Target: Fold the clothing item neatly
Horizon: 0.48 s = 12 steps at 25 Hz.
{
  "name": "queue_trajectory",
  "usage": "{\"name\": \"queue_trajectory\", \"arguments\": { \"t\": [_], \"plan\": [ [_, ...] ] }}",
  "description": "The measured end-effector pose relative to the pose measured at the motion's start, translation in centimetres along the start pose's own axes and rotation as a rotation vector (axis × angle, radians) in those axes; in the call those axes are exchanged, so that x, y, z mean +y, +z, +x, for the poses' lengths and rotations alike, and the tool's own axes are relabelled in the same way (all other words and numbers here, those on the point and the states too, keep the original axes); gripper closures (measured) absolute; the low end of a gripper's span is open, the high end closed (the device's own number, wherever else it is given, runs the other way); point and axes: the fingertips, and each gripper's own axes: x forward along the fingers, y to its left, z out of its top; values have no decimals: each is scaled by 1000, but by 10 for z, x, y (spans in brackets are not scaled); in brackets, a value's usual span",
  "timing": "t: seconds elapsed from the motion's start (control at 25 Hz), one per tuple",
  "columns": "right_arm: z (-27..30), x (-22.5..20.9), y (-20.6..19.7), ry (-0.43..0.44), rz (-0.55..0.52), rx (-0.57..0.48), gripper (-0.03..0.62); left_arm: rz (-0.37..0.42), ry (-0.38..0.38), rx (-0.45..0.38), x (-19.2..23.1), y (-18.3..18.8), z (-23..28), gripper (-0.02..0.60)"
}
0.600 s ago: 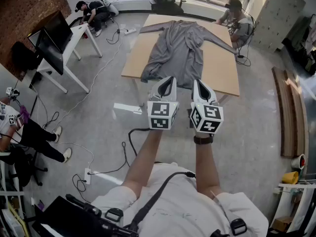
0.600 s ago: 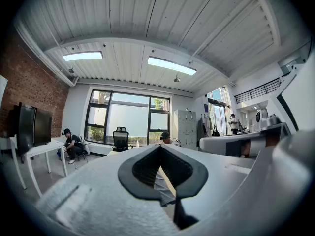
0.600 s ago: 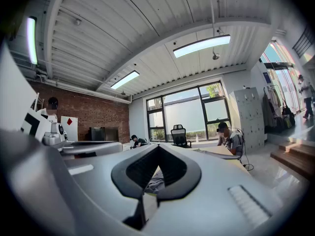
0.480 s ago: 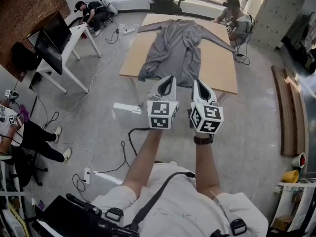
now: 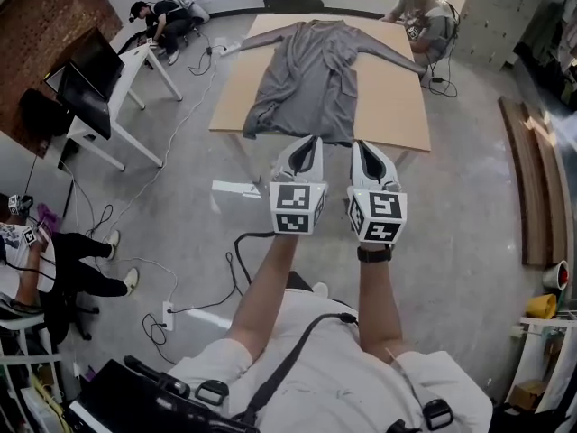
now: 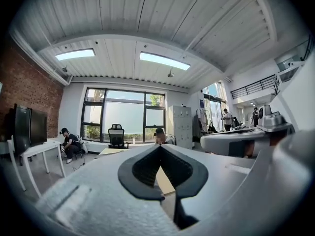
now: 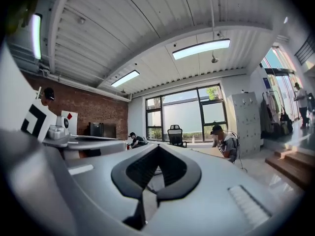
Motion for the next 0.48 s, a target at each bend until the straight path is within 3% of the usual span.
{"name": "queue_trajectory", "arguments": {
  "t": [0.2, 0.48],
  "plan": [
    [21, -1, -19, 35, -11, 47, 594, 4, -9, 14, 4, -11, 14, 578],
    [77, 0, -41, 57, -5, 111, 594, -65, -9, 48, 48, -30, 63, 578]
  ]
}}
